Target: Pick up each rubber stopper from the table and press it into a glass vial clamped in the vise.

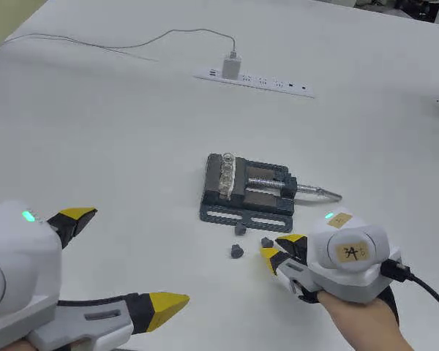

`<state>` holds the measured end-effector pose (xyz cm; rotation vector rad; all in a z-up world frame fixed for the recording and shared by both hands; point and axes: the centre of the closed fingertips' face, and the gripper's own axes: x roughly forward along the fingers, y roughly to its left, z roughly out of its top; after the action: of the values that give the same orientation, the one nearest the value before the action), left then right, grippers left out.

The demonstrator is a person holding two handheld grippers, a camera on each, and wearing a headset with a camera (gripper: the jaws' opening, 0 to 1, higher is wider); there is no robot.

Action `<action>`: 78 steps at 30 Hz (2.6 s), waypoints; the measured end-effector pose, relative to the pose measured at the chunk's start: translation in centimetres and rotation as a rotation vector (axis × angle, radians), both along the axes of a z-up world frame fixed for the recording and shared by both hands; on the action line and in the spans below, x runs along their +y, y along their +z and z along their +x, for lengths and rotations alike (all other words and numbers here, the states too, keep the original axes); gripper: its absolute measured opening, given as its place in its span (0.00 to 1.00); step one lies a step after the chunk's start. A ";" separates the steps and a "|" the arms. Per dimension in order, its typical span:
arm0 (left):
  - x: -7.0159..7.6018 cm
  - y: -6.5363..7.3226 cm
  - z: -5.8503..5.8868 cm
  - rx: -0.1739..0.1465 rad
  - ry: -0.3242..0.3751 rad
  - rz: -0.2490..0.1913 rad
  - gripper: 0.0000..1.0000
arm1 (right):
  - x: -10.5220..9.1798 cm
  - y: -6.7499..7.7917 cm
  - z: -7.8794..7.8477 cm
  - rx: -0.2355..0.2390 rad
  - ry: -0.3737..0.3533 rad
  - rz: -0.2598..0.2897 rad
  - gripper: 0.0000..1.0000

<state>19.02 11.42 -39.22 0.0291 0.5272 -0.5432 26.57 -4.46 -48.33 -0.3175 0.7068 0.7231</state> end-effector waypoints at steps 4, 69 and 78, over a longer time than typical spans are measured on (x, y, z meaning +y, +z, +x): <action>-0.1 0.1 0.1 -0.004 -0.004 0.003 0.96 | 0.1 -0.3 0.0 0.000 0.002 -0.010 0.13; -8.0 -0.6 1.6 -0.096 -0.471 0.177 0.63 | 2.4 11.4 -5.3 0.133 0.580 -0.067 0.08; -10.6 -0.3 0.9 -0.112 -0.608 0.196 0.39 | 3.0 11.2 -7.0 0.155 0.726 -0.172 0.08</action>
<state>19.95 0.84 -39.48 0.4148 0.4568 -1.0736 19.59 -1.50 -37.12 -0.6983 0.8061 1.3890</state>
